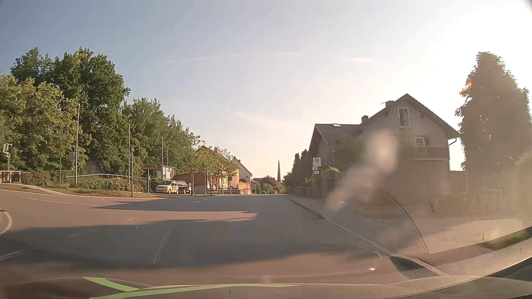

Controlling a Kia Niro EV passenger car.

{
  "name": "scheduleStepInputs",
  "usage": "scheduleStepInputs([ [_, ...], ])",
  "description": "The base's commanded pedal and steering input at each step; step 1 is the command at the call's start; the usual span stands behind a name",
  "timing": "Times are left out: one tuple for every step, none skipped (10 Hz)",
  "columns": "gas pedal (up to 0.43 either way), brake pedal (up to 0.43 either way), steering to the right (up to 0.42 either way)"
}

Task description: Follow the waypoints while adhering to traffic rules and regulations

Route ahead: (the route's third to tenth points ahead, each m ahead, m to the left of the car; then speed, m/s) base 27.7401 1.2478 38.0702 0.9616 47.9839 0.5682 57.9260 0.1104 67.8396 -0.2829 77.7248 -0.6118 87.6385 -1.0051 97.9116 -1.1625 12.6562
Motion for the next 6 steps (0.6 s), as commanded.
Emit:
scheduleStepInputs([
  [0.138,0.000,0.005],
  [0.138,0.000,0.005],
  [0.138,0.000,0.005],
  [0.138,0.000,0.005],
  [0.138,0.000,0.003],
  [0.138,0.000,0.002],
])
